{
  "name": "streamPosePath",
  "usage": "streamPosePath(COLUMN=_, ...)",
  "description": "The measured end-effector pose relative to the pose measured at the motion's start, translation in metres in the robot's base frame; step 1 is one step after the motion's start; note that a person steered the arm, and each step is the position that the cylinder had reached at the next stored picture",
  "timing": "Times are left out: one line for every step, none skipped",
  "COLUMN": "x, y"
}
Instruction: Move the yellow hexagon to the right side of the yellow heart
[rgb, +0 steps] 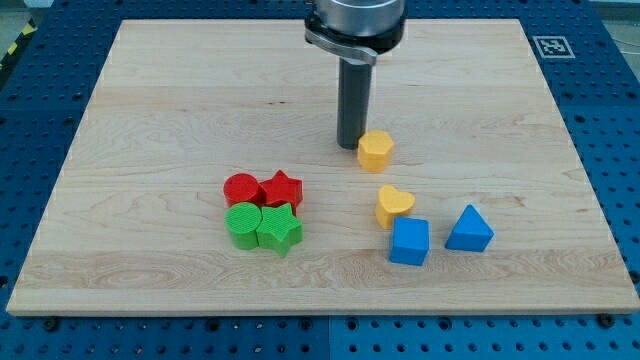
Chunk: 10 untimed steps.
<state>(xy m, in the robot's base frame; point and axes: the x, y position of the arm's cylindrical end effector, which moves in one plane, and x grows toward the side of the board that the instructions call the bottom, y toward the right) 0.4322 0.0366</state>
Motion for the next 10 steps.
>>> streamPosePath(x=0.014, y=0.004)
streamPosePath(x=0.024, y=0.025)
streamPosePath(x=0.024, y=0.047)
streamPosePath(x=0.024, y=0.066)
streamPosePath(x=0.024, y=0.082)
streamPosePath(x=0.024, y=0.104)
streamPosePath(x=0.032, y=0.113)
streamPosePath(x=0.053, y=0.113)
streamPosePath(x=0.054, y=0.113)
streamPosePath(x=0.054, y=0.113)
